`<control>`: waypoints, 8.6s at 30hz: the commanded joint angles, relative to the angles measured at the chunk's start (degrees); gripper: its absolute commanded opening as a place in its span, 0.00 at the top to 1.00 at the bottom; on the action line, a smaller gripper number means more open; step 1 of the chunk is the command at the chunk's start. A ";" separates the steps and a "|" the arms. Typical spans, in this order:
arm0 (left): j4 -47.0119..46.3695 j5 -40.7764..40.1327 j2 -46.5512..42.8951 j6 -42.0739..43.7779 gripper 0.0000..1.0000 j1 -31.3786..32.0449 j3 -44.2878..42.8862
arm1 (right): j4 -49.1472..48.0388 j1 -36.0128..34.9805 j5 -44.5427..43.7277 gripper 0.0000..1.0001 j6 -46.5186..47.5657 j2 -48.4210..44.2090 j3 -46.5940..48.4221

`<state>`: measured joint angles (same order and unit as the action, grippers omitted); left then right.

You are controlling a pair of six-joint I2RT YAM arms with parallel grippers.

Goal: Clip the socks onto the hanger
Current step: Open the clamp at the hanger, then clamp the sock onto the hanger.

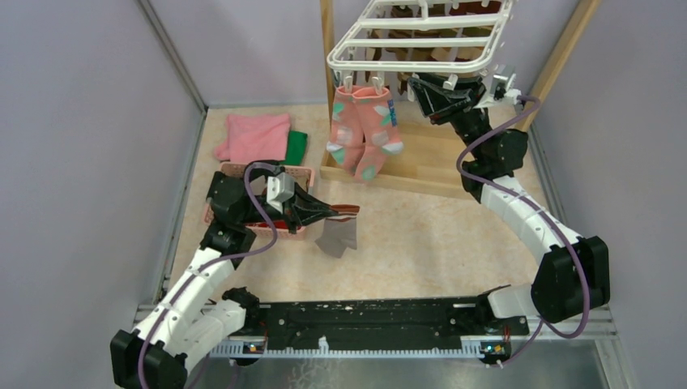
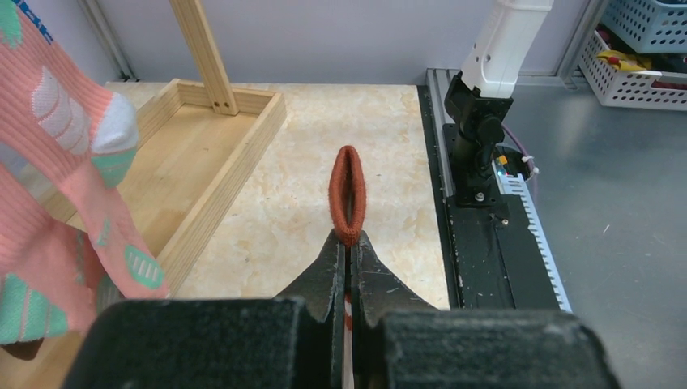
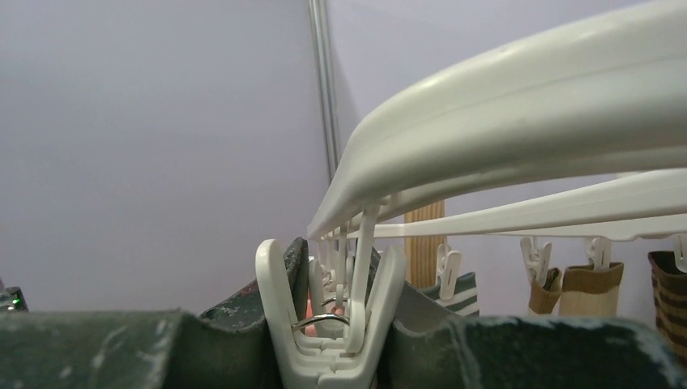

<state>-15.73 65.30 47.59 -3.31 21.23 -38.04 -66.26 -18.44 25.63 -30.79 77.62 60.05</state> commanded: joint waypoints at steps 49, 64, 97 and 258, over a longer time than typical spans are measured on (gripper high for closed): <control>-26.31 -34.83 44.29 -1.61 1.00 16.09 -38.76 | -3.92 2.82 4.08 0.99 -9.55 3.52 5.39; -33.48 -46.83 39.23 15.90 1.00 21.56 -28.85 | -4.08 3.13 4.52 0.99 -9.71 3.46 5.43; -37.29 -56.56 39.85 22.98 1.00 26.23 -29.63 | -3.03 3.14 5.90 0.99 -9.48 3.66 6.02; -33.13 -49.18 41.95 42.83 1.00 24.85 -31.42 | -15.25 6.31 15.27 0.99 -17.11 8.88 7.84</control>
<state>-47.57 14.39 89.52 38.59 45.87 -66.76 -79.20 -12.58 39.11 -46.81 86.15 65.01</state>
